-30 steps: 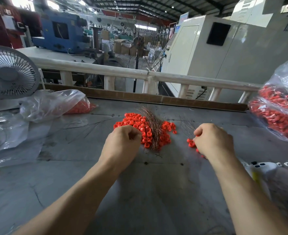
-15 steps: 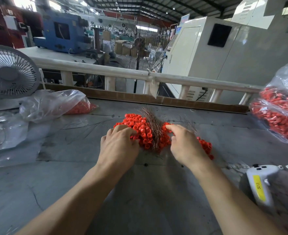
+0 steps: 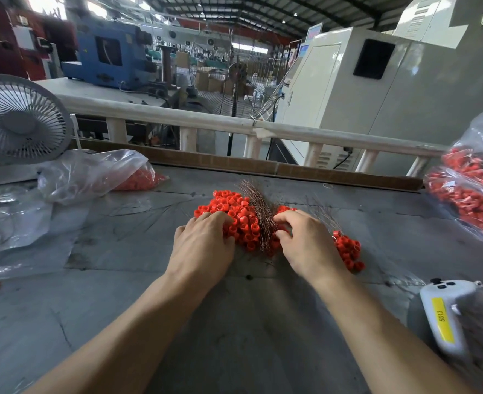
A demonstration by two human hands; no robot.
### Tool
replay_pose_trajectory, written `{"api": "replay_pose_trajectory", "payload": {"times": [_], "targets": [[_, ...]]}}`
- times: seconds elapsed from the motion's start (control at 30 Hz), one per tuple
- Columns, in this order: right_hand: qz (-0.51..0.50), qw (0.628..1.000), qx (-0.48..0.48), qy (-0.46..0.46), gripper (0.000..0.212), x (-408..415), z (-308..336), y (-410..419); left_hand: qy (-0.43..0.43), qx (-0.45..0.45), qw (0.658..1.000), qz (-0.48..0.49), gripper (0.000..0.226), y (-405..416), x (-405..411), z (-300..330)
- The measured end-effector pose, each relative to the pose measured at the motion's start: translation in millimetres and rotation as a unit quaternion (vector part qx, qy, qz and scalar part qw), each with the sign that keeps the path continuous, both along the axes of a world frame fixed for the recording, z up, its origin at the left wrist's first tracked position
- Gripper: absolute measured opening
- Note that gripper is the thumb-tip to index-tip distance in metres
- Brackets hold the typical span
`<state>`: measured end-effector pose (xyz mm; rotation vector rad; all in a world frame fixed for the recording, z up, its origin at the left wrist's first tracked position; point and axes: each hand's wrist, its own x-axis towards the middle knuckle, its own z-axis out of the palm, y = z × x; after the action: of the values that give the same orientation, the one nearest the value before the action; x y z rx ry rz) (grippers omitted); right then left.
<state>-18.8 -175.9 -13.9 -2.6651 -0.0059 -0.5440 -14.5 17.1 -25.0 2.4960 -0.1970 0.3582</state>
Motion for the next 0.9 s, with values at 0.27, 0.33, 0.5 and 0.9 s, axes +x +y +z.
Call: {"api": "replay_pose_trajectory", "payload": {"times": [0.27,0.33,0.5,0.9], "targets": [[-0.01,0.999,0.009,-0.041,0.005,5,-4,-2,-0.014,0.018,0.999,0.034,0.033,4,0,1],[-0.008,0.999,0.007,-0.049,0.003,5,-4,-3,-0.018,0.032,0.998,0.051,0.03,6,0,2],[0.011,0.994,0.018,-0.107,0.005,2,2,-1,-0.022,0.05,0.996,0.068,0.025,10,0,1],[0.038,0.961,0.169,-0.216,0.008,-14,14,4,-0.026,0.051,0.996,0.063,0.012,10,2,2]]}}
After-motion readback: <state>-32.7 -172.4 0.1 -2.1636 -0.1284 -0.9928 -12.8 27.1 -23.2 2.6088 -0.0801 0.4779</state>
